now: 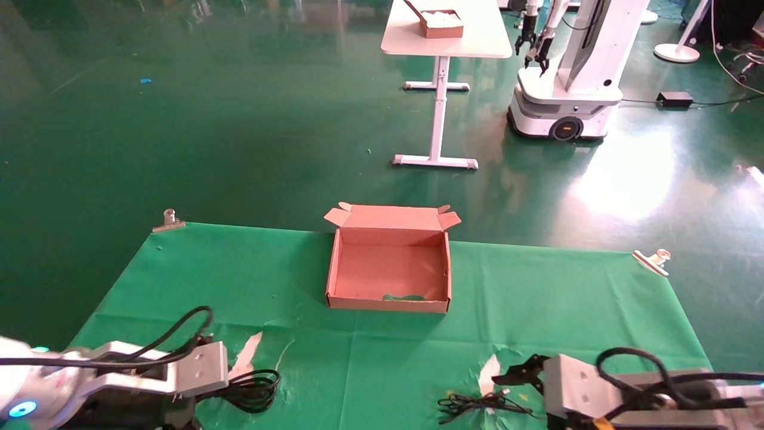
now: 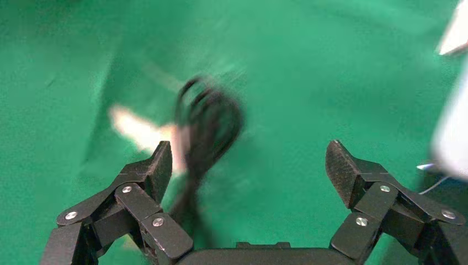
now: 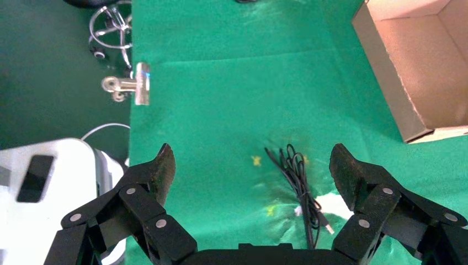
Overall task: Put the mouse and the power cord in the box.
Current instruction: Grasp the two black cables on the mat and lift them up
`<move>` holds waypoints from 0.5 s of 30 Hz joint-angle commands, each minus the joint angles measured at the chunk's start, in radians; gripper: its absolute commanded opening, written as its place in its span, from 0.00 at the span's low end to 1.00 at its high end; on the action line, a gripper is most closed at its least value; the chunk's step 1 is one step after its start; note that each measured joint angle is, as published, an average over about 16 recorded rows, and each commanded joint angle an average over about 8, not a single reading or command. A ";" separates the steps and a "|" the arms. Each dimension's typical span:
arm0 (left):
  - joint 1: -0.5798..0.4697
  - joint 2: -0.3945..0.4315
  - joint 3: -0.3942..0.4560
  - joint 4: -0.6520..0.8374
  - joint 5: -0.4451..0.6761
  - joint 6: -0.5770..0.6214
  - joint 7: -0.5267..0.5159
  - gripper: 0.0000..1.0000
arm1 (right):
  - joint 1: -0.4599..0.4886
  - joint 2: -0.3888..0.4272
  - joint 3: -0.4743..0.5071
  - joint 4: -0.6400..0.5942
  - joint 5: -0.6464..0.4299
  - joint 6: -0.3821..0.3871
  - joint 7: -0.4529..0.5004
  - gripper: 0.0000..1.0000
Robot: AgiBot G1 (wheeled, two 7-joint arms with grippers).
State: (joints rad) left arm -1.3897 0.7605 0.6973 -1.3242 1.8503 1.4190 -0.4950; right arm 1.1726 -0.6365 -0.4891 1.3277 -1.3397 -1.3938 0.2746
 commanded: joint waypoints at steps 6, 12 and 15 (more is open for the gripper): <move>-0.007 0.067 0.045 0.045 0.150 -0.064 -0.020 1.00 | 0.001 0.000 0.004 -0.008 0.011 -0.002 -0.002 1.00; -0.014 0.144 0.090 0.145 0.281 -0.124 -0.027 1.00 | -0.002 0.006 0.009 -0.010 0.012 0.008 0.005 1.00; -0.018 0.169 0.104 0.194 0.316 -0.145 -0.023 1.00 | -0.007 0.013 0.010 -0.011 0.012 0.009 0.010 1.00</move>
State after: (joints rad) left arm -1.4069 0.9195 0.7945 -1.1448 2.1517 1.2774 -0.5162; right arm 1.1645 -0.6227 -0.4787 1.3179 -1.3265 -1.3857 0.2826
